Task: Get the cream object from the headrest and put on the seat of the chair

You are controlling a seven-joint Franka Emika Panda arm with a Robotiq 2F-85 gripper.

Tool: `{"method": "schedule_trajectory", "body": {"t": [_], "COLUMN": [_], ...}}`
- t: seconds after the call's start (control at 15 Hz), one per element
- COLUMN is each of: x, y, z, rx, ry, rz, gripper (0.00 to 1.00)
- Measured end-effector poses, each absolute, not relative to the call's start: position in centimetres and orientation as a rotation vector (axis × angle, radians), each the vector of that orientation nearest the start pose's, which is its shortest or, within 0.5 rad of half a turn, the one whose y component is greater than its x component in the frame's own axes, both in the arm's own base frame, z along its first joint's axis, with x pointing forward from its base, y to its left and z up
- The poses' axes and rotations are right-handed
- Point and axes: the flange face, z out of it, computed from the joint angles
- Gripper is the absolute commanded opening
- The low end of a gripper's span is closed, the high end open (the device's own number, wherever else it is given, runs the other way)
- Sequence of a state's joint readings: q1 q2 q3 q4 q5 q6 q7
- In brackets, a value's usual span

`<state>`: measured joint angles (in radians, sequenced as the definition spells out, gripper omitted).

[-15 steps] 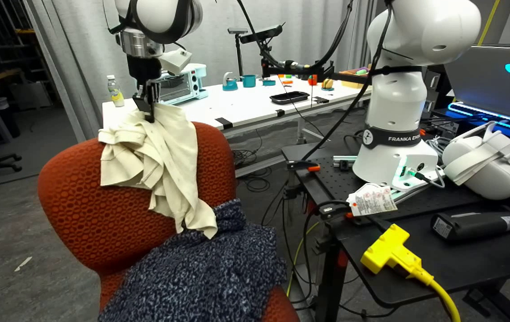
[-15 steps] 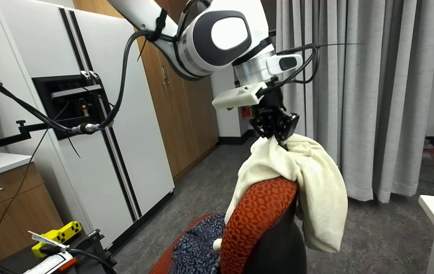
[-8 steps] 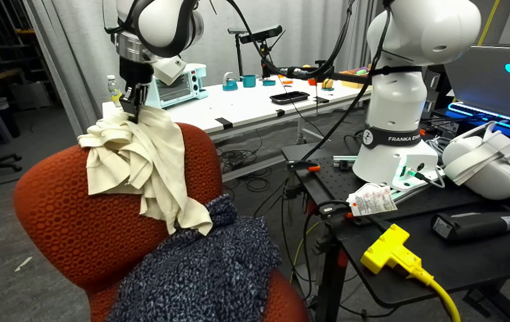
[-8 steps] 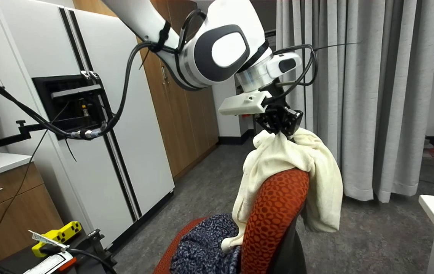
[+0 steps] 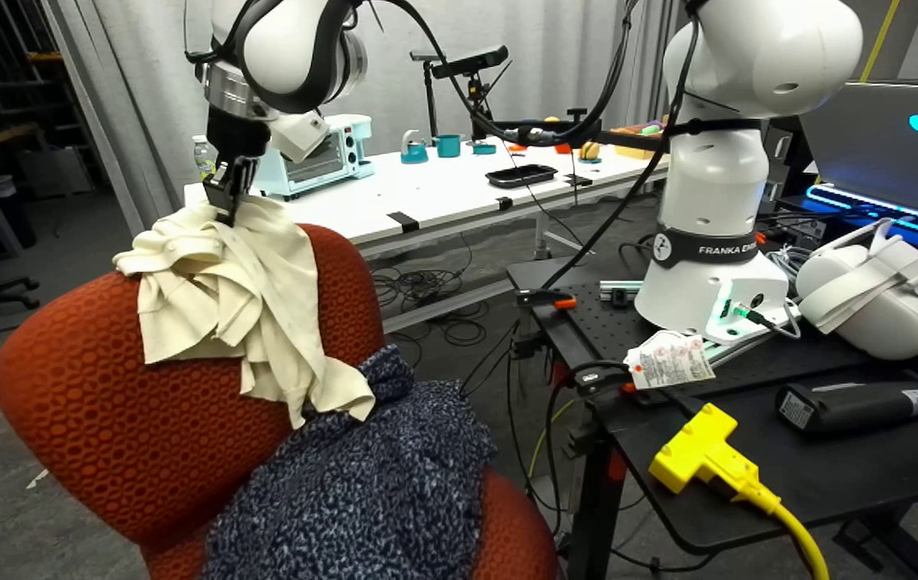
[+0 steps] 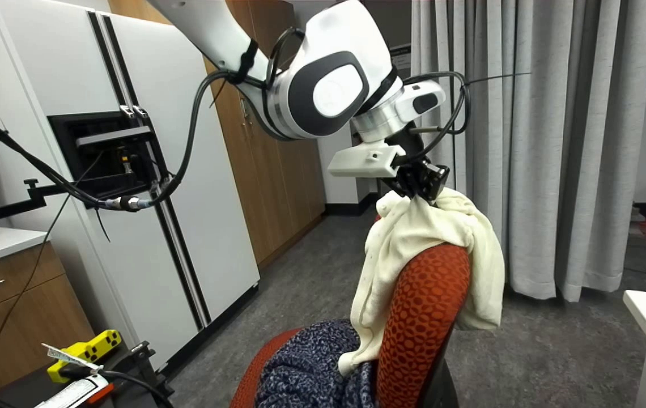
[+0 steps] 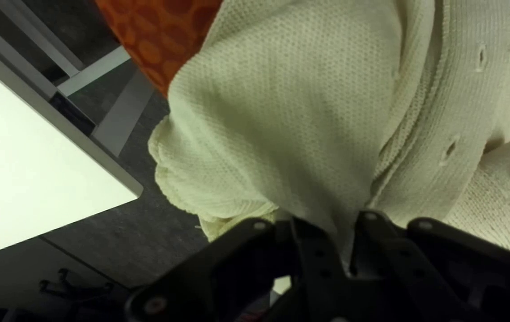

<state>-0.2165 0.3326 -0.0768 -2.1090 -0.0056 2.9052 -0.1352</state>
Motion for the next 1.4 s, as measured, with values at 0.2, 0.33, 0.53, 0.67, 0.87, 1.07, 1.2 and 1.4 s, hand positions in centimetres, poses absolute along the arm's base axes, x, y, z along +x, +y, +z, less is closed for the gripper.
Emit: {"method": "schedule_trajectory", "body": {"t": [0.2,0.33,0.53,0.67,0.87,1.07,1.2,1.4], "x": [59.2,59.1,59.0,58.8,58.4,57.6,57.0,56.0], "y": [-17.8,-18.0,-18.2,-18.1,-18.4,-19.0,-19.7,-19.9], "z": [30.8,30.7,30.6,30.6,30.2,29.7,29.5,29.6], "rx": [-3.176,-3.179,-3.159,-3.109,-3.026,-2.969,-2.955,-2.974], "ry": [0.188,0.141,0.029,-0.068,-0.189,-0.284,-0.328,-0.407], "rz": [-0.724,-0.717,-0.687,-0.627,-0.492,-0.303,-0.181,-0.039], "gripper": [0.03,0.03,0.03,0.03,0.03,0.03,0.03,0.03]}}
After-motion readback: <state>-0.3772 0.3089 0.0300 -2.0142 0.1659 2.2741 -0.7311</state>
